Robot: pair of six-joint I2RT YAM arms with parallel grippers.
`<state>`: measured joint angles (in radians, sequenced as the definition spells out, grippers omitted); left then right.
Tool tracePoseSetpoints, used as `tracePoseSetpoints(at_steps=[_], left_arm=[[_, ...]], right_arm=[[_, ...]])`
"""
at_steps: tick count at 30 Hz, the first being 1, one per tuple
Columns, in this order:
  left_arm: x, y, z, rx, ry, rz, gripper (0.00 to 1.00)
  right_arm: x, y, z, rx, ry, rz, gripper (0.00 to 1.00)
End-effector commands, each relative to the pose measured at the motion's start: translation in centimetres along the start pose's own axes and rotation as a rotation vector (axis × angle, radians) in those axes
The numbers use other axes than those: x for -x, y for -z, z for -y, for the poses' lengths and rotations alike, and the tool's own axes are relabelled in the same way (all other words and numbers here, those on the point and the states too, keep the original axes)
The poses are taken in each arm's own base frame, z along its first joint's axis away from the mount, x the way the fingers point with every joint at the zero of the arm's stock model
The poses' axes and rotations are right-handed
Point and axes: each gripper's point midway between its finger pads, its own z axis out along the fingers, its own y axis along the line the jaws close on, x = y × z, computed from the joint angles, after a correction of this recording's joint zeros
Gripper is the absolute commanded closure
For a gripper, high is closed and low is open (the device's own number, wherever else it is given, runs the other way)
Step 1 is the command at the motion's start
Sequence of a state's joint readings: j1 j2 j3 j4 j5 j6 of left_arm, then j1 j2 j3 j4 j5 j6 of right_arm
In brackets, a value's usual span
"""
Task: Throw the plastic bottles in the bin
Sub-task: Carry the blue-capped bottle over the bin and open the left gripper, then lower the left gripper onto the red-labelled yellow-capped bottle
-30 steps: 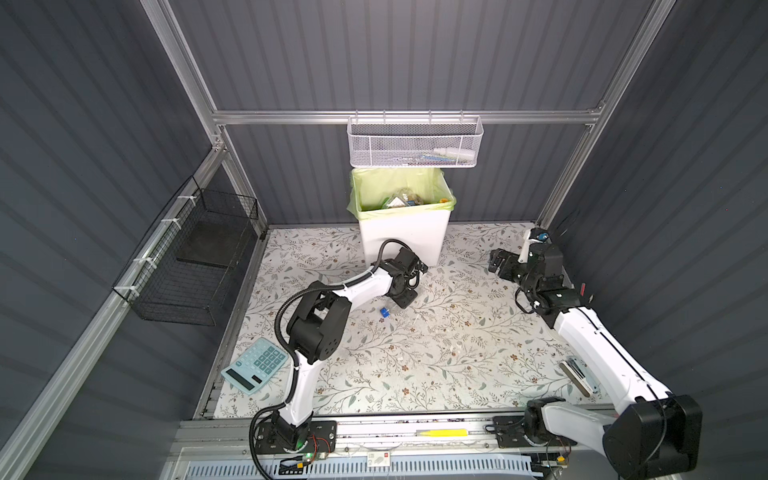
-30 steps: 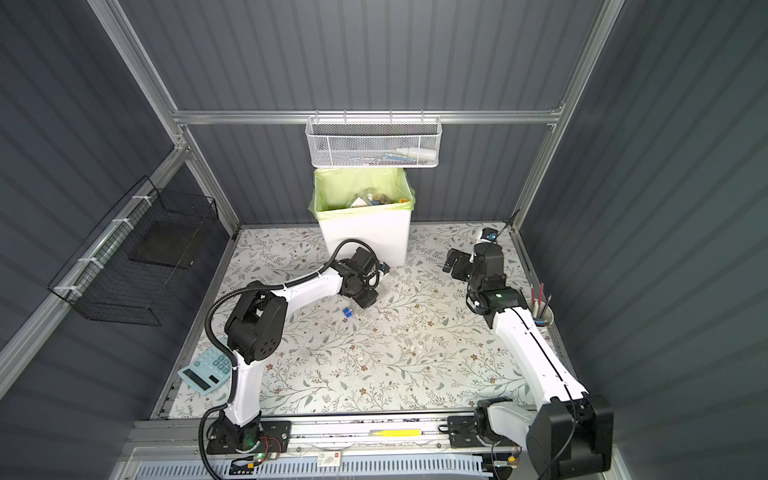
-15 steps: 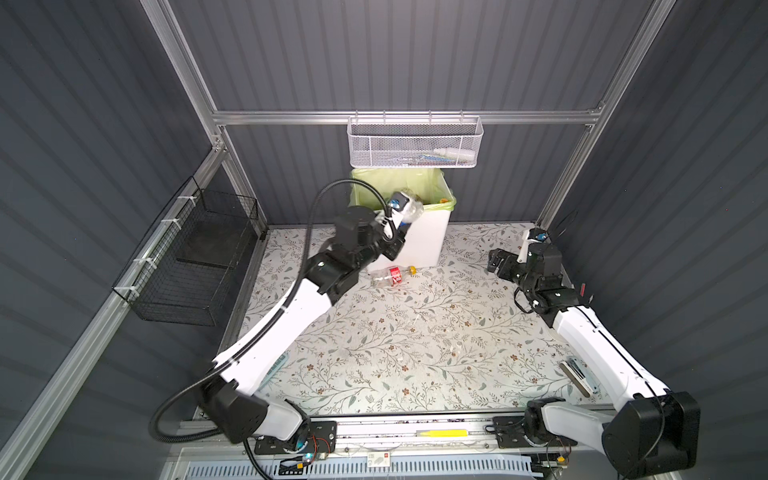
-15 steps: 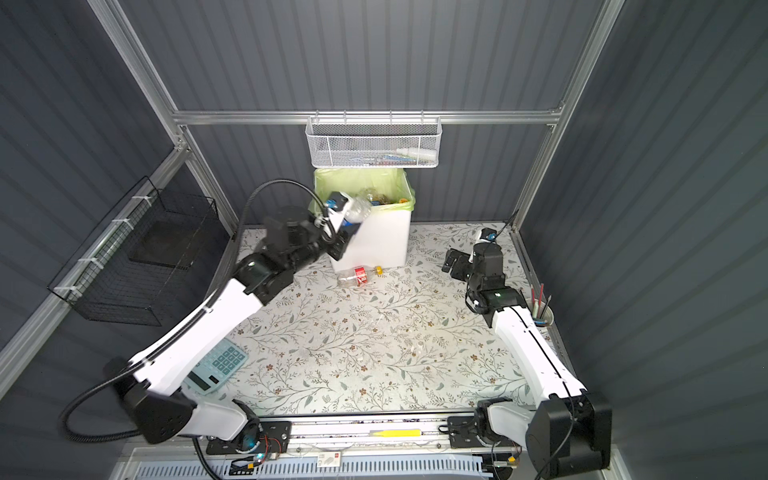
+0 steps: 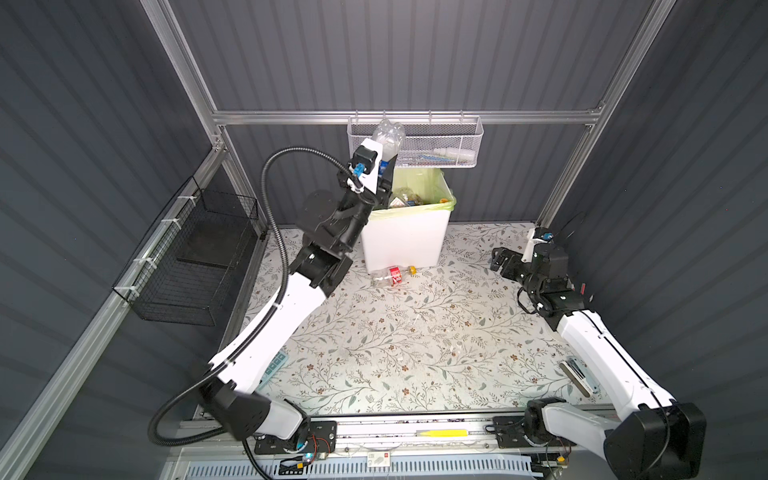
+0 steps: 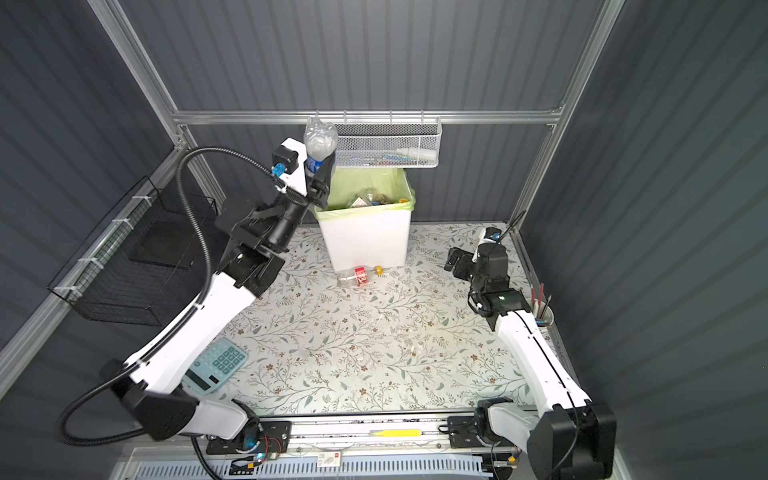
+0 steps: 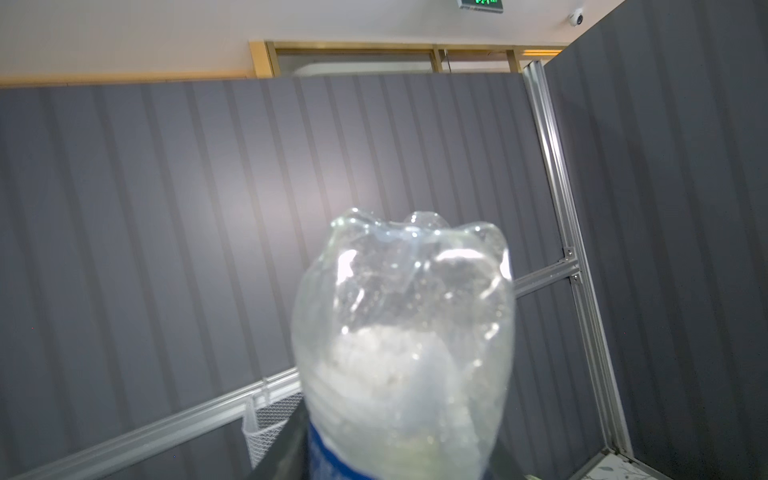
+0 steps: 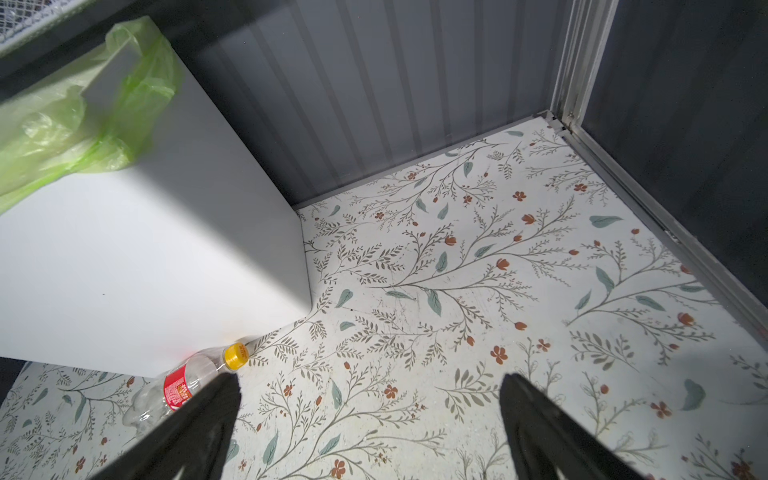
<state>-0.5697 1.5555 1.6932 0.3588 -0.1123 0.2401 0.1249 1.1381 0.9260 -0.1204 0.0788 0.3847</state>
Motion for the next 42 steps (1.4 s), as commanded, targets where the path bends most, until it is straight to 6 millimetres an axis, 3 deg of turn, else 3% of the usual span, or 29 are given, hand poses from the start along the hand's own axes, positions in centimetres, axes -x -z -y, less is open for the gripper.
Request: tracePoseSetpoints(at_steps=[1,2,3,7,11,15,19,22,26,29,33,36,41,42], left_arm=[[-11.6,-3.8,-2.4,0.019,0.218,-0.207,0.48],[-13.0,-4.4,-2.8,0.030,0.230,-0.211,0.41],[-12.9,-4.7,-2.8,0.031,0.218,-0.174,0.32],[-8.3,-4.9,-4.1,0.060,0.189,-0.040,0.00],[-3.8,-3.5,-4.0,0.018,0.145,-0.012,0.00],[-4.3,-1.0,-3.8,0.012,0.145,-0.061,0.00],[-9.8,1.2,-2.9,0.000,0.104,-0.261,0.00],[-15.6,4.0,-0.7,-0.076,0.063,-0.471,0.00],[-23.8,9.4,4.7,-0.179,-0.106,-0.745,0.00],[-28.6,13.1,8.6,-0.265,-0.267,-0.914,0.00],[-33.0,16.2,10.7,-0.340,-0.326,-1.068,0.00],[-36.3,17.7,11.0,-0.362,-0.424,-1.174,0.00],[-40.8,18.4,10.8,-0.370,-0.536,-1.322,0.00],[-40.9,17.5,10.9,-0.363,-0.551,-1.317,0.00]], right_arm=[[-0.1,0.1,0.2,0.003,-0.007,0.003,0.01],[-0.1,0.1,0.0,0.009,-0.009,0.002,0.01],[0.0,0.1,-0.1,0.015,-0.008,0.002,0.01],[0.0,0.2,0.2,0.002,-0.003,0.005,0.01],[-0.7,0.0,0.4,0.001,-0.012,-0.007,0.01],[-1.3,-0.4,0.4,0.007,-0.033,-0.023,0.01],[-2.0,-1.2,0.2,0.018,-0.043,-0.050,0.01],[-2.8,-1.7,0.2,0.027,-0.058,-0.077,0.01],[-3.6,-2.1,0.5,0.018,-0.090,-0.085,0.01],[-3.9,-2.1,0.6,0.015,-0.101,-0.087,0.01],[-4.5,-2.1,1.0,0.000,-0.096,-0.101,0.01],[-5.0,-2.1,1.4,-0.011,-0.095,-0.111,0.01],[-5.6,-2.1,1.8,-0.017,-0.103,-0.123,0.01],[-5.7,-2.2,1.8,-0.016,-0.102,-0.126,0.01]])
